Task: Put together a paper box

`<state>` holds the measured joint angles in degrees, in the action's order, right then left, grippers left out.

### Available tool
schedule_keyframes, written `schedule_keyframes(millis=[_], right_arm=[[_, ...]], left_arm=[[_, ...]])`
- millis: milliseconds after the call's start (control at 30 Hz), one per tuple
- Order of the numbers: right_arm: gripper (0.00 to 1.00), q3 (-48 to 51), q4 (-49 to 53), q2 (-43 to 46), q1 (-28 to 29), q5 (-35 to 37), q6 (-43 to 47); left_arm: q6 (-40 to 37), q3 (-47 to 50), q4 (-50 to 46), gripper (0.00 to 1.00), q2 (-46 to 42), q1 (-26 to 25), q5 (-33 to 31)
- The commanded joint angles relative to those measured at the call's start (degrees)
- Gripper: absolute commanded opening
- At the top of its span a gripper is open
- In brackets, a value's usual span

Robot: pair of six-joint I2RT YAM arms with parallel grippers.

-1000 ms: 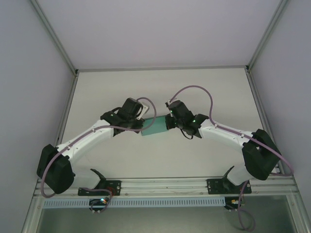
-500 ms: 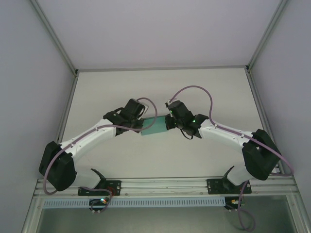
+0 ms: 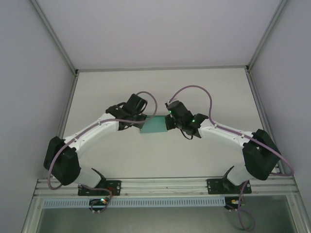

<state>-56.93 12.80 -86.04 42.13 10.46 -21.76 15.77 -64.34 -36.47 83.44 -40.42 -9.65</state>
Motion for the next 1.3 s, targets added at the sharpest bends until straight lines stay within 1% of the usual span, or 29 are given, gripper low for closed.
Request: schedule_keyframes(millis=[0, 100, 233, 333, 533, 600, 700, 767, 833, 867, 933, 1033, 1067, 1200, 1267], right_arm=[[0.0, 1.0, 11.5, -2.9, 1.6, 1.5, -2.4], [0.0, 1.1, 11.6, -2.6, 2.5, 3.6, -4.0], [0.0, 1.5, 10.7, -2.4, 3.3, 3.2, -4.6], [0.0, 1.4, 10.9, -2.7, 3.9, 3.0, -4.9], [0.0, 1.3, 10.6, -2.9, 4.0, 2.6, -4.9], [0.0, 1.3, 10.5, -3.0, 4.1, 2.5, -4.7], [0.0, 1.4, 10.4, -3.3, 4.1, 2.5, -4.7], [0.0, 1.6, 10.2, -3.3, 4.1, 2.4, -4.8], [0.0, 1.9, 9.8, -3.3, 4.1, 2.3, -4.8], [0.0, 2.2, 9.4, -3.0, 4.1, 2.3, -4.9], [0.0, 2.7, 9.0, -2.8, 4.1, 2.4, -4.7], [0.0, 3.5, 8.0, -2.4, 4.1, 2.6, -4.3], [0.0, 3.8, 7.6, -2.3, 4.1, 2.7, -3.9], [0.0, 6.3, 3.7, -2.5, 4.2, 3.4, -0.9], [0.0, 7.1, 3.6, -2.6, 4.2, 4.6, -0.1]], left_arm=[[10.7, -1.9, -4.5, 0.0, 1.8, 2.2, 6.0], [13.2, -2.5, -6.2, 0.0, 2.9, 2.3, 9.0], [15.7, -3.6, -8.8, 0.0, 4.0, 2.7, 9.6], [16.1, -5.3, -11.8, 0.0, 5.3, 3.2, 8.9], [16.9, -6.7, -11.5, 0.0, 5.8, 5.1, 15.1], [17.0, -7.4, -12.7, 0.0, 6.5, 5.3, 14.3], [16.9, -8.0, -12.6, 0.0, 7.6, 5.7, 16.3], [16.6, -8.6, -13.5, 0.0, 8.3, 5.3, 14.3], [15.6, -9.4, -15.0, 0.0, 9.2, 4.1, 9.8], [15.3, -9.4, -15.2, 0.0, 9.5, 3.5, 8.7], [14.7, -8.0, -14.5, 0.0, 9.6, 2.1, 7.5], [14.9, -4.6, -13.0, 0.0, 9.4, -0.1, 3.7], [15.3, -3.1, -11.8, 0.0, 9.0, -0.7, 3.1], [17.4, 4.1, -4.0, 0.0, 6.5, -1.2, 5.6], [17.8, 6.7, -1.9, 0.0, 5.0, -1.2, 5.5]])
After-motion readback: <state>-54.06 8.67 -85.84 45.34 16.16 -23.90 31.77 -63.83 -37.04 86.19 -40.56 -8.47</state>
